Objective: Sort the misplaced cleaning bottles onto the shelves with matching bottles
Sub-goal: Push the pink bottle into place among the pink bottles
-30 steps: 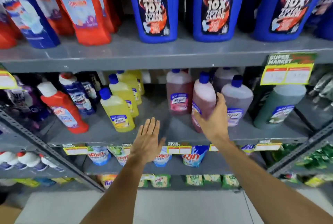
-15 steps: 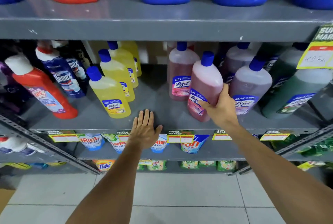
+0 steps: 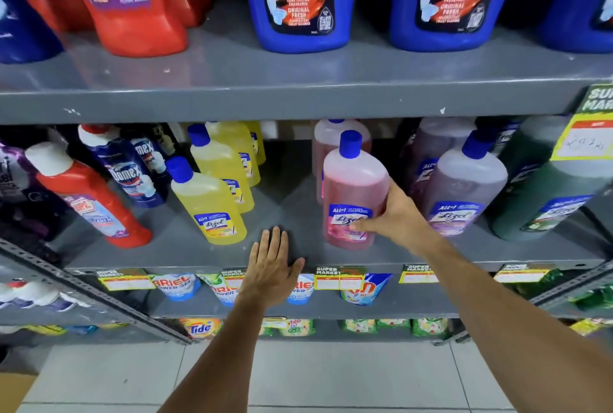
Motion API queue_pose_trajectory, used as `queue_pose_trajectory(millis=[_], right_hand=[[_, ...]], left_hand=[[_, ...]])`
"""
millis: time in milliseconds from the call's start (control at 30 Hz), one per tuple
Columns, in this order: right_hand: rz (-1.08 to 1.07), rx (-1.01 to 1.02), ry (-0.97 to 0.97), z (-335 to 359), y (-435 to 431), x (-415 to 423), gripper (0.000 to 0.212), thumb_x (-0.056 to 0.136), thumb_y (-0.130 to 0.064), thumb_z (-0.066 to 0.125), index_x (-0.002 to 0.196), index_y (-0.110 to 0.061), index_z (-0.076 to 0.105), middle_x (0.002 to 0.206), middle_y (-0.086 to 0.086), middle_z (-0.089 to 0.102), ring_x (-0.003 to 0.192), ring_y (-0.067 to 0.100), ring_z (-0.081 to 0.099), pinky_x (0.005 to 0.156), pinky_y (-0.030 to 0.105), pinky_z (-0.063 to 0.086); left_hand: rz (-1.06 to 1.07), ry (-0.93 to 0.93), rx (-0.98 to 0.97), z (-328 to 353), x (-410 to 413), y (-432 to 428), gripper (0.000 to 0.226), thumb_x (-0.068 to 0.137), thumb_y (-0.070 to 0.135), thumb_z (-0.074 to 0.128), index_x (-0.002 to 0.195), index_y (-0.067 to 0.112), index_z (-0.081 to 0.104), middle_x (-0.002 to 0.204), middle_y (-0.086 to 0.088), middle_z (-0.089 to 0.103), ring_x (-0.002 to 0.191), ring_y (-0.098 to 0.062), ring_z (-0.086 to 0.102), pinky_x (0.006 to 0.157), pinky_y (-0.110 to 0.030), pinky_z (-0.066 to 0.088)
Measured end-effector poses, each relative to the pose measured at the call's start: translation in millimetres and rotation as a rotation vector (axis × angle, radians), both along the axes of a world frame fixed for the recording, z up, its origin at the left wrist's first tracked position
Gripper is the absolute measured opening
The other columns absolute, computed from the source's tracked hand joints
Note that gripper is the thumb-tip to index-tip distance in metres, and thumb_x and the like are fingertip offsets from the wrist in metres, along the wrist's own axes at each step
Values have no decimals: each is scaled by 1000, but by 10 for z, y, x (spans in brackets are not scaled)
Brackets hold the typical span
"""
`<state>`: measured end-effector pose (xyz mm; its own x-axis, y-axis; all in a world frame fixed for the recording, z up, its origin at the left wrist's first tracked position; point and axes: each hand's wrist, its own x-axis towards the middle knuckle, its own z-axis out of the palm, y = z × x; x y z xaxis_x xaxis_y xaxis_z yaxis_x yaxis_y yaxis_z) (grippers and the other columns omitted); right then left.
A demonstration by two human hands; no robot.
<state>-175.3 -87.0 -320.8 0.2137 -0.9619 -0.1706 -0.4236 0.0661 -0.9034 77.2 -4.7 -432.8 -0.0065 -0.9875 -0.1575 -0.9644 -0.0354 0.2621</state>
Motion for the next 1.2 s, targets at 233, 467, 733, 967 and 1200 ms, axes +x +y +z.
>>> queue_pose_trajectory(millis=[233, 467, 733, 967, 1200], right_hand=[[84, 83, 8, 51, -101, -3, 86, 67, -5, 92, 140, -19, 48, 124, 6, 71, 111, 23, 71, 87, 51, 61], [84, 70, 13, 54, -96, 20, 82, 68, -9, 92, 134, -28, 49, 118, -4, 72, 104, 14, 72, 82, 41, 64], [57, 20, 10, 11, -11, 37, 87, 70, -10, 90, 143, -25, 44, 127, 0, 68, 111, 16, 69, 91, 50, 60], [-52, -25, 81, -75, 228, -73, 93, 67, -15, 93, 141, -18, 37, 129, 3, 59, 116, 21, 61, 101, 42, 54], [-78, 32, 123, -117, 701, -16, 67, 66, -24, 94, 116, -16, 52, 105, 1, 65, 85, 6, 64, 58, 8, 43]], left_hand=[[5, 7, -13, 4, -2, 1, 75, 101, 54, 25, 158, 10, 0, 168, -9, -5, 154, -27, -8, 124, -43, -3], [4, 10, 1, 7, -3, 13, 74, 102, 54, 22, 158, 12, -2, 168, -8, -8, 154, -26, -12, 124, -42, -5], [14, 28, 28, -17, 18, -24, 75, 101, 56, 22, 157, 13, -5, 167, -6, -10, 153, -24, -14, 123, -41, -7], [46, 62, -91, 27, -13, 102, 76, 102, 53, 28, 157, 10, -1, 168, -9, -6, 154, -24, -11, 123, -39, -5], [189, 38, -480, 567, -123, 517, 74, 101, 47, 36, 158, 10, 6, 167, -10, 3, 155, -25, 1, 125, -41, 10]])
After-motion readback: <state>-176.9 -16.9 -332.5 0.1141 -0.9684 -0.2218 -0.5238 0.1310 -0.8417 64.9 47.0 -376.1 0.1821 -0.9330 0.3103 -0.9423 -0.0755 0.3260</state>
